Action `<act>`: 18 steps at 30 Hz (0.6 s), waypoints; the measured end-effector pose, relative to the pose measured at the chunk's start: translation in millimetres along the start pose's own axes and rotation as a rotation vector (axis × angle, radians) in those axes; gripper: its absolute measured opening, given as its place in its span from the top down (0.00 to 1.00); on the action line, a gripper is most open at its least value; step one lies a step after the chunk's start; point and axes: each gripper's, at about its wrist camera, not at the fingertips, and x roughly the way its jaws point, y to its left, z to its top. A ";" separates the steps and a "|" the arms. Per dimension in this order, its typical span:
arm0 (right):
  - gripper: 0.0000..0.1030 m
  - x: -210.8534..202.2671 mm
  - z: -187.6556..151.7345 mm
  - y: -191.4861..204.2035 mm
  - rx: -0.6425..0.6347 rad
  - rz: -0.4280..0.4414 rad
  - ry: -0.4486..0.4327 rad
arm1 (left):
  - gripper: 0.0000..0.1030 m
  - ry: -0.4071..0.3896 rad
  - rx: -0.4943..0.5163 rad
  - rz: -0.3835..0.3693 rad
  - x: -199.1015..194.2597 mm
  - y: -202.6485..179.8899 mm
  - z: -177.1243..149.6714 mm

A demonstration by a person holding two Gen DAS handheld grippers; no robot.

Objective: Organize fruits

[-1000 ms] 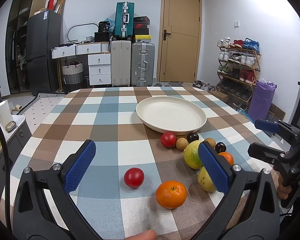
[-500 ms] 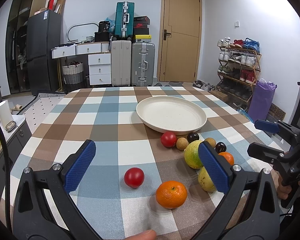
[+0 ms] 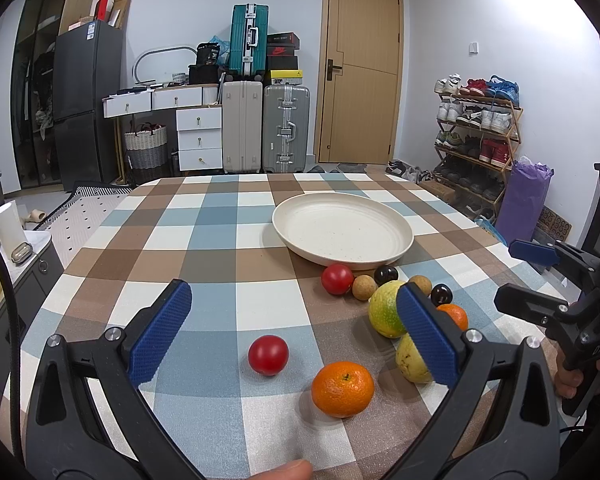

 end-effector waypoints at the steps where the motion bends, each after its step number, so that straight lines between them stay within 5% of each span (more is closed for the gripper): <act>1: 0.00 0.3 0.1 0.1 0.000 0.000 0.000 | 0.01 0.001 0.000 0.000 0.3 -0.4 0.1; 18: 0.00 11.4 -2.2 1.6 0.010 -0.019 0.050 | 0.01 0.015 0.007 -0.014 6.4 -2.9 -1.1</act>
